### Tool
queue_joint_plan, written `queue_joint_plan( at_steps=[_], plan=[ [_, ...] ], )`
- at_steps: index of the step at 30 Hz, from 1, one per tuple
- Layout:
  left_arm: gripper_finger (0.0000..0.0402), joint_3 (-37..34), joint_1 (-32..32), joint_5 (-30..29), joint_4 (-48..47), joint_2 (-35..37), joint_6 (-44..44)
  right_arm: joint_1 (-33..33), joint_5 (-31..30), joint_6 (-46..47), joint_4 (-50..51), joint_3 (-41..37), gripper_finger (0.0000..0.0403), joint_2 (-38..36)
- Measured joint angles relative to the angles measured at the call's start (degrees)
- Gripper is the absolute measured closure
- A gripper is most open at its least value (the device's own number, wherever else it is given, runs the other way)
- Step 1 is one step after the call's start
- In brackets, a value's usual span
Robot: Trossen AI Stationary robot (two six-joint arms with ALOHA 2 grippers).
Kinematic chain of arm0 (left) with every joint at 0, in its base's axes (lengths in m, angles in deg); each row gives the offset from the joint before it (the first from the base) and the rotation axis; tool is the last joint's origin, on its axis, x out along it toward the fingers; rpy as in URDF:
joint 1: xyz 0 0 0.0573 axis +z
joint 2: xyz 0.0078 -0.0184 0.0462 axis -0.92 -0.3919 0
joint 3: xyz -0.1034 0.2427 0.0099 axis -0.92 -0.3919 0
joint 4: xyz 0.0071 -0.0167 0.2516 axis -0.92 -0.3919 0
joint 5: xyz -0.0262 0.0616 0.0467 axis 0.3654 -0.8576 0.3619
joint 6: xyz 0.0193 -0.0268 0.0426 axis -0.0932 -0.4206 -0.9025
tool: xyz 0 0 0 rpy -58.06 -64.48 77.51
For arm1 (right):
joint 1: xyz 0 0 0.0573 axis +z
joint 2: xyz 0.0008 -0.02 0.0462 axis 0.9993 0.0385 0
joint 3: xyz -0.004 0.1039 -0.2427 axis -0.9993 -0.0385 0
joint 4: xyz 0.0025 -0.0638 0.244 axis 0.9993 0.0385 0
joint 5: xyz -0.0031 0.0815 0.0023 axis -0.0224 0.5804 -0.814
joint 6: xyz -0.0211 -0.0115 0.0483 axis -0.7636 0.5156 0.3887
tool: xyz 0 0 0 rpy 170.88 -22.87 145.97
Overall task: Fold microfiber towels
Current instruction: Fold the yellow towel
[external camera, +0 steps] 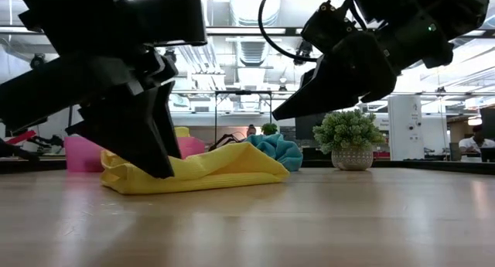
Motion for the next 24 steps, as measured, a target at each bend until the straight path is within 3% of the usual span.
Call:
queue_joint_plan(
  at_steps=[7,16,24],
  plan=[
    [0.026,-0.01,0.0,0.28,-0.24,0.01,0.91,-0.39,-0.01,0.01,0.0,-0.01,0.0161,0.04],
    [0.0393,1.81,0.0,1.98,-2.28,0.53,-1.72,-0.52,0.01,0.66,-0.31,-0.01,0.0165,0.04],
    [0.04,5.74,0.0,4.95,-11.7,1.53,-1.51,-0.52,0.01,1.55,-0.64,-0.01,0.0165,0.04]
  ],
)
